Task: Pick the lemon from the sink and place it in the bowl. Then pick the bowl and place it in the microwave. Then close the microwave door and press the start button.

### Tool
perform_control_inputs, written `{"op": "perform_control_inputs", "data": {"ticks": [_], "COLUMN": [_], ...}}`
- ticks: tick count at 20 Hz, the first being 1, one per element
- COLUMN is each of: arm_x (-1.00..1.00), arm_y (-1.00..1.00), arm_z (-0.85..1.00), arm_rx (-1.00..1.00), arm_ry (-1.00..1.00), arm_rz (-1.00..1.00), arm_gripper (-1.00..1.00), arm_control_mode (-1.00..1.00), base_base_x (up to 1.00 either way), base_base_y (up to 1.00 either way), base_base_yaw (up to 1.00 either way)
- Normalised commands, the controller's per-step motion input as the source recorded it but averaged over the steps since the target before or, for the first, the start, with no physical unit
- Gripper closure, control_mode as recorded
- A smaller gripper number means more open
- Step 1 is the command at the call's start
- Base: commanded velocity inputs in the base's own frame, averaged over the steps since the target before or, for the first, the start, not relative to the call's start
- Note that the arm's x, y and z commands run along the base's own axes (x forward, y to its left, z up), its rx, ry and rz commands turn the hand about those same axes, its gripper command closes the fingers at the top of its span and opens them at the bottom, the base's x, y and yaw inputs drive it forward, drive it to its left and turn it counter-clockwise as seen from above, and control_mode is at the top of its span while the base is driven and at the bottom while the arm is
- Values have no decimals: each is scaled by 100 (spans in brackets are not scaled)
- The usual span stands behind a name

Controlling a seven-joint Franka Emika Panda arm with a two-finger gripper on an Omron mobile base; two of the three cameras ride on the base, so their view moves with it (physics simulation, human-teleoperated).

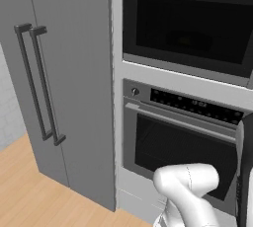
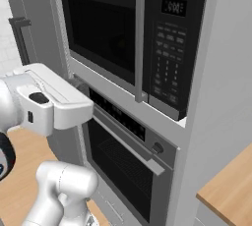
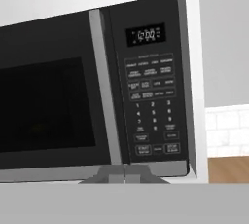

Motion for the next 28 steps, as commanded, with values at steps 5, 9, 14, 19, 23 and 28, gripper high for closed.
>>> {"op": "perform_control_inputs", "data": {"ticks": [5,9,14,19,23,28], "arm_x": [6,21,29,15,12,19], "arm_y": [-12,-10,-9,-26,-34,-27], "arm_z": [0,-7,-20,-16,-12,-12], "arm_rx": [4,0,0,0,0,0], "arm_ry": [-8,-5,0,0,0,0], "arm_rz": [0,0,0,0,0,0], "arm_gripper": [100,100,100,100,100,100], "arm_control_mode": [-100,-100,-100,-100,-100,-100], "base_base_x": [0,0,0,0,0,0], "base_base_y": [0,0,0,0,0,0], "base_base_yaw": [0,0,0,0,0,0]}}
